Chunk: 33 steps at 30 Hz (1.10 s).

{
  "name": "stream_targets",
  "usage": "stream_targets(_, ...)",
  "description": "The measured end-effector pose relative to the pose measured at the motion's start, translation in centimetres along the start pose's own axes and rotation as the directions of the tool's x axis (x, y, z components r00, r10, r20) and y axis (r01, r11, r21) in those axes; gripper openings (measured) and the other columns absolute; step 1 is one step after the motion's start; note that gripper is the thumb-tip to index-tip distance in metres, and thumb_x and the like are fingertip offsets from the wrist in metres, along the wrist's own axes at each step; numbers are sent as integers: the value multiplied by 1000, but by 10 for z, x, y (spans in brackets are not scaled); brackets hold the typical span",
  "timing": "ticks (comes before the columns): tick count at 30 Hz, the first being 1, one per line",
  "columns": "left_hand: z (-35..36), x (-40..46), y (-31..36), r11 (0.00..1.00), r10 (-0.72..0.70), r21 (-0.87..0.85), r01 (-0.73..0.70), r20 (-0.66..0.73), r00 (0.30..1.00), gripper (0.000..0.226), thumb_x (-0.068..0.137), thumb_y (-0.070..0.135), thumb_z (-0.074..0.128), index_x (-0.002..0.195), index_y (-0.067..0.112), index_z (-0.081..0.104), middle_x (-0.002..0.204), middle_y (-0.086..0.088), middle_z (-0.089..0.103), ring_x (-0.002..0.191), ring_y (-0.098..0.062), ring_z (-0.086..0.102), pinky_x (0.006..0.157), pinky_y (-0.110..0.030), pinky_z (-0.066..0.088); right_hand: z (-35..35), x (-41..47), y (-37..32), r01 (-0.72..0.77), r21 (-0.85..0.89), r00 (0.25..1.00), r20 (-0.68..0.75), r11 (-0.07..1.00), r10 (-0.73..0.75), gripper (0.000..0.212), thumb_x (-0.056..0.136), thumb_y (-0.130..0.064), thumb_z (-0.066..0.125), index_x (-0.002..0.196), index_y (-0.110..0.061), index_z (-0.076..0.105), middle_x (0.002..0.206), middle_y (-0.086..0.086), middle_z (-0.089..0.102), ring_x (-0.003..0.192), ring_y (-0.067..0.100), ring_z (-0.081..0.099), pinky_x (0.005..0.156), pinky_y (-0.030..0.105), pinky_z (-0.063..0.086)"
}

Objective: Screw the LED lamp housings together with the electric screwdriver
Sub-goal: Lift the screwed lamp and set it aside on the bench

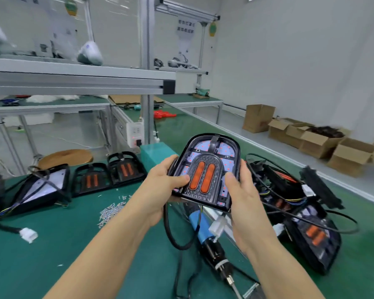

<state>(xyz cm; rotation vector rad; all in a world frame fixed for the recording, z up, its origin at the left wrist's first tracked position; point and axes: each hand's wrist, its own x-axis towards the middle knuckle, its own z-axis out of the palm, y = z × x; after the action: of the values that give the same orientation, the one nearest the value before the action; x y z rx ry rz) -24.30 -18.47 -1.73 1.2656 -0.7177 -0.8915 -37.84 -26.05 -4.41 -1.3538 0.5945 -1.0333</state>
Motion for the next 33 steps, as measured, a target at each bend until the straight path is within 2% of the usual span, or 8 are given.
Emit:
stream_targets(6, 57, 35, 0, 1000, -24, 18, 21, 151, 988, 43, 89, -10, 51, 128, 8, 53, 120, -22, 63, 86, -30, 61, 64, -39, 58, -51, 19, -18, 3, -57, 989, -149, 998, -12, 48, 106, -23, 38, 151, -35, 27, 144, -8, 49, 128, 14, 52, 108, 44, 42)
stream_targets(9, 84, 59, -1, 999, -32, 47, 23, 187, 982, 41, 89, -8, 52, 128, 6, 52, 117, -20, 63, 78, -26, 62, 56, -33, 59, -73, 35, -25, -3, -60, 976, -218, 998, -10, 42, 106, -21, 38, 147, -33, 36, 136, -6, 57, 117, 13, 60, 94, 37, 53)
stream_targets(15, 130, 99, -9, 998, -28, 61, 20, 129, 991, 41, 94, 9, 56, 133, 10, 46, 118, -7, 57, 81, -18, 61, 73, -35, 58, -106, 76, -28, -44, -71, 925, -380, 997, 13, 33, 106, -16, 34, 136, -23, 45, 120, 0, 62, 101, 15, 64, 83, 34, 53)
stream_targets(17, 139, 106, -17, 987, 11, 157, -27, 100, 995, 34, 95, 21, 57, 128, 14, 51, 123, -3, 52, 96, -17, 59, 89, -36, 53, -116, 91, -24, -84, -122, 899, -437, 989, 22, 32, 106, -17, 33, 136, -21, 43, 117, -2, 60, 97, 15, 61, 81, 35, 50)
stream_targets(20, 141, 111, -35, 940, 53, 332, -84, 103, 993, 62, 93, 30, 57, 147, 15, 31, 147, -2, 39, 128, -20, 44, 106, -30, 34, -130, 109, -18, -171, -171, 859, -507, 970, 62, 43, 106, -20, 30, 149, -22, 29, 140, 6, 49, 116, 25, 54, 97, 44, 46)
stream_targets(24, 140, 112, -54, 825, 157, 519, -226, 175, 972, 65, 95, 30, 53, 151, 21, 20, 157, -1, 18, 141, -19, 24, 115, -36, 23, -139, 125, -9, -266, -171, 806, -579, 949, 122, 47, 106, -25, 29, 153, -23, 22, 147, 9, 43, 121, 30, 50, 101, 49, 43)
stream_targets(27, 143, 116, -63, 614, 225, 699, -368, 291, 930, 62, 96, 25, 49, 150, 27, 20, 160, 3, 5, 146, -22, 4, 118, -46, 11, -140, 136, -4, -288, -158, 779, -613, 944, 135, 46, 106, -24, 29, 152, -19, 22, 146, 12, 43, 123, 32, 49, 97, 45, 44)
stream_targets(33, 150, 122, -80, 351, 102, 847, -400, 390, 915, 57, 99, 27, 39, 150, 34, 15, 160, 9, -1, 145, -31, -10, 116, -50, -3, -144, 153, -2, -349, -258, 754, -649, 901, 106, 49, 107, -19, 28, 153, -11, 16, 147, 15, 40, 123, 32, 47, 79, 34, 32)
